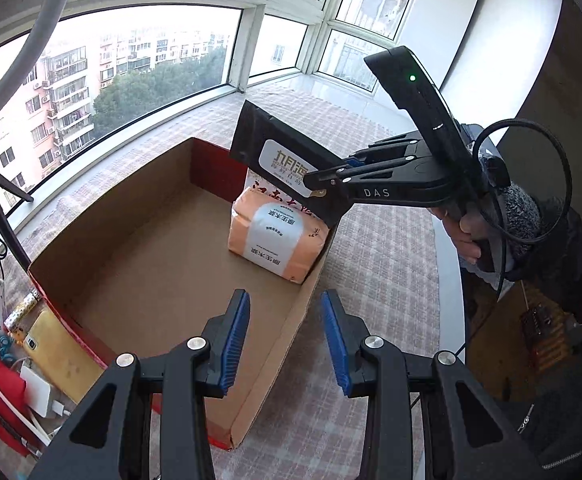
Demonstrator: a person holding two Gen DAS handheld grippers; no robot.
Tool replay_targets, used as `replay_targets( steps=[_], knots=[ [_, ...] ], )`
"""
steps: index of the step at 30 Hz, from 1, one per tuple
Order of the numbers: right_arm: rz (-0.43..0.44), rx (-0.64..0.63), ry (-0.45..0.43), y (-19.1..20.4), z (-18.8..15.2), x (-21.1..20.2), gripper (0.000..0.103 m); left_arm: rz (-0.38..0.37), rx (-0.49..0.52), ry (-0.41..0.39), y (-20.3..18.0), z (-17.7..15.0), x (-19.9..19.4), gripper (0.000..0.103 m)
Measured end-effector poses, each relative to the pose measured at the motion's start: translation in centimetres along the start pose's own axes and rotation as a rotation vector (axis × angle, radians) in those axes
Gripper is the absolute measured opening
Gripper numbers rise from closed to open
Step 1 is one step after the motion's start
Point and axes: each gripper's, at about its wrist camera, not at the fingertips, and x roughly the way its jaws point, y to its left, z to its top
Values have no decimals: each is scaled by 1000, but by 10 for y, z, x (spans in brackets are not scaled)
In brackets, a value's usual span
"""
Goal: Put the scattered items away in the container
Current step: 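Lower the pack into the red box onto the tissue pack and release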
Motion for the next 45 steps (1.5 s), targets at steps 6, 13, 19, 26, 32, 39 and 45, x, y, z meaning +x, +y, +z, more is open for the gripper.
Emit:
replay_targets(
  steps=[6, 13, 19, 26, 32, 39, 45],
  knots=[
    [-18, -33, 12, 9, 5, 11, 12, -32, 75, 59, -3, 36, 42, 34],
    [49, 25, 38, -4, 8, 12, 12, -98, 168, 120, -8, 68, 100, 34],
    [67, 45, 43, -6, 7, 12, 12, -117, 179, 203, 0, 72, 136, 34],
    [29, 17, 25, 4, 8, 12, 11, -91, 155, 264, 15, 59, 141, 33],
    [29, 33, 23, 3, 9, 8, 12, -127, 195, 179, 3, 73, 125, 33],
    [20, 44, 21, 2, 6, 4, 12, -155, 187, 208, 6, 78, 140, 33],
    [2, 16, 38, 8, 6, 14, 12, -155, 184, 229, 10, 71, 131, 33]
  ],
)
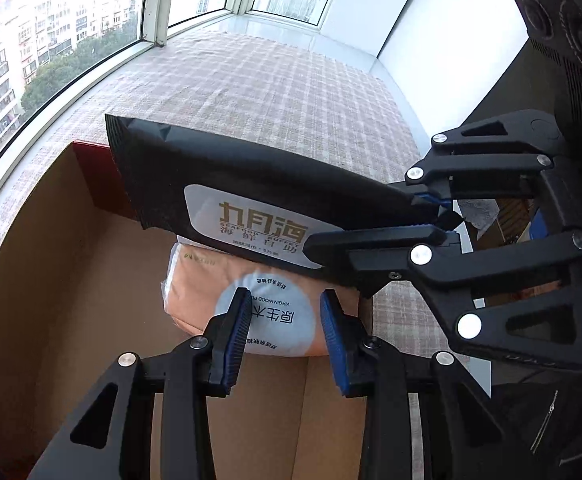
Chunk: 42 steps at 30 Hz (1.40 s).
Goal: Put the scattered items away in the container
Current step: 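Lower the pack into the red box onto the tissue pack and release, then withdraw the open right tool up out of the red box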
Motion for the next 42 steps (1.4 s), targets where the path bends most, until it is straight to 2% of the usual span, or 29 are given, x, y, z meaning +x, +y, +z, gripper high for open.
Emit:
replay_targets(
  steps=[8, 13, 15, 17, 21, 23, 25, 28, 31, 35, 37, 39, 42],
  knots=[
    [-2, -54, 65, 2, 2, 15, 12, -3, -9, 4, 2, -8, -7, 32],
    [116, 38, 139, -13, 7, 11, 19, 2, -6, 5, 2, -9, -9, 31],
    [163, 78, 115, -22, 10, -1, 19, 1, -5, 3, 2, -9, -9, 31],
    [160, 76, 72, -25, 14, -15, 19, -3, -10, -1, 3, -9, -10, 31],
    [143, 34, 76, -20, 19, -16, 15, -2, -11, -3, 2, -10, -11, 31],
    [149, 35, 87, -18, 20, -10, 15, -4, -13, -4, 3, -11, -13, 31],
    [190, 56, 84, -20, 26, -4, 15, -12, -26, -9, 5, -12, -14, 31],
    [249, 76, 70, -21, 47, 8, 15, -22, -53, -26, 8, -13, -17, 31],
    [259, 78, 87, -20, 73, 29, 15, -27, -120, -59, 17, -16, -26, 31],
    [221, 55, 140, -16, 96, 59, 16, -19, -152, -87, 23, -27, -41, 31],
    [231, 33, 179, -12, 102, 71, 16, -31, -173, -99, 26, -34, -48, 32],
    [237, 18, 215, -6, 106, 82, 16, -45, -203, -97, 31, -40, -49, 33],
    [197, -5, 266, 2, 107, 101, 16, -73, -239, -70, 36, -46, -41, 33]
  ],
)
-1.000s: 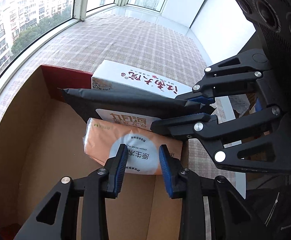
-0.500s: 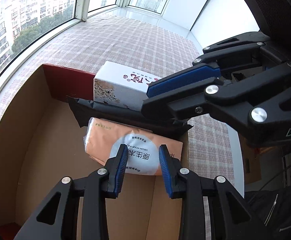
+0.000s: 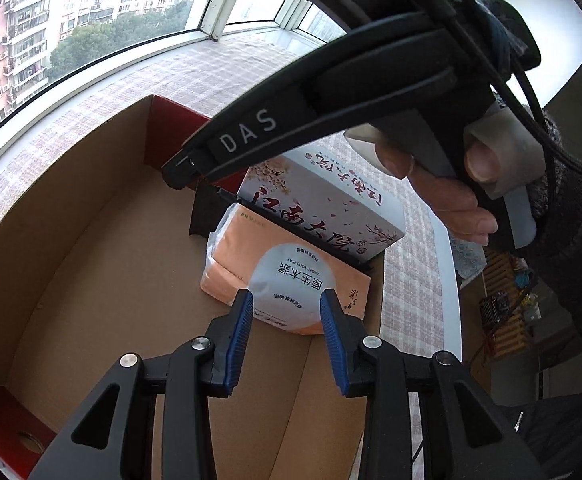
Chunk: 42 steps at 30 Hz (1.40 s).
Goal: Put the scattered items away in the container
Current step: 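Withdraw the open right tool up out of the red box, then swing both tools away from the red box toward the scattered items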
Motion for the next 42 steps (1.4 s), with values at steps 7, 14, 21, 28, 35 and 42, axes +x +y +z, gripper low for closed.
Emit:
replay_targets(
  steps=[7, 14, 21, 28, 35, 42],
  knots=[
    [-76, -36, 56, -1, -4, 11, 3, -34, 3, 31, 1, -2, 25, 33],
    [-42, 15, -15, -15, -6, -11, 4, -41, 7, 54, 24, 14, 32, 33],
    [39, 166, -300, -42, -46, -104, 12, -18, 9, 62, 42, 7, 19, 33],
    [-101, 446, -387, -98, -180, -134, 13, 12, 21, 113, 38, 23, 29, 33],
    [18, 523, -180, -104, -226, -48, 12, 12, 23, 178, 20, 10, 51, 33],
    [74, 503, -188, -97, -206, -32, 12, 33, 33, 190, 16, 9, 56, 33]
  ],
)
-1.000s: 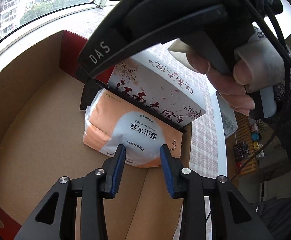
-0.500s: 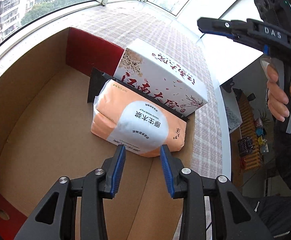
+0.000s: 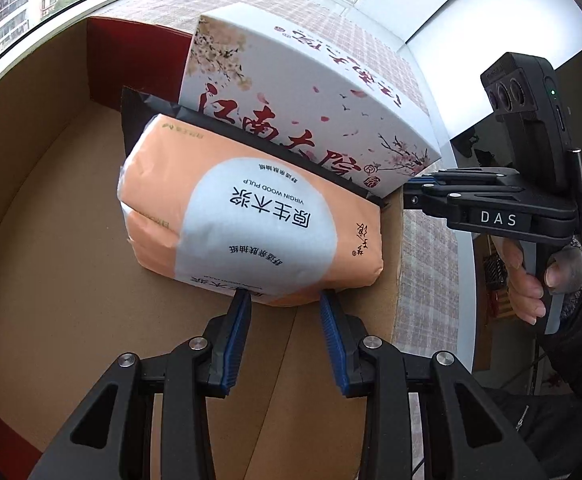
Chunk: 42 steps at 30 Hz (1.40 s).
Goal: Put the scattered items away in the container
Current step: 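Swing both tools away from the red box toward the scattered items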
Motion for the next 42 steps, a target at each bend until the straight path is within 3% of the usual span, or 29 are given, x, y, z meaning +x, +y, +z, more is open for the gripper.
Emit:
replay_targets(
  steps=[7, 13, 24, 32, 36, 42],
  knots=[
    [-23, -22, -16, 2, 4, -10, 12, 76, 10, -25, 2, -2, -22, 36],
    [-32, -15, -1, 2, 3, -2, 12, 183, -62, 18, 36, 9, -17, 37],
    [-33, -50, 12, 18, 8, 12, 12, 167, -53, 63, 38, 17, 5, 36],
    [-36, -53, 13, 21, 6, 8, 12, 211, -53, 59, 37, 8, -18, 37],
    [-22, -50, -17, 22, -1, -7, 12, 248, -78, -11, 30, -8, -54, 37],
    [66, -34, -120, 28, -15, -46, 18, 229, -150, -250, -3, -69, -150, 38]
  ],
)
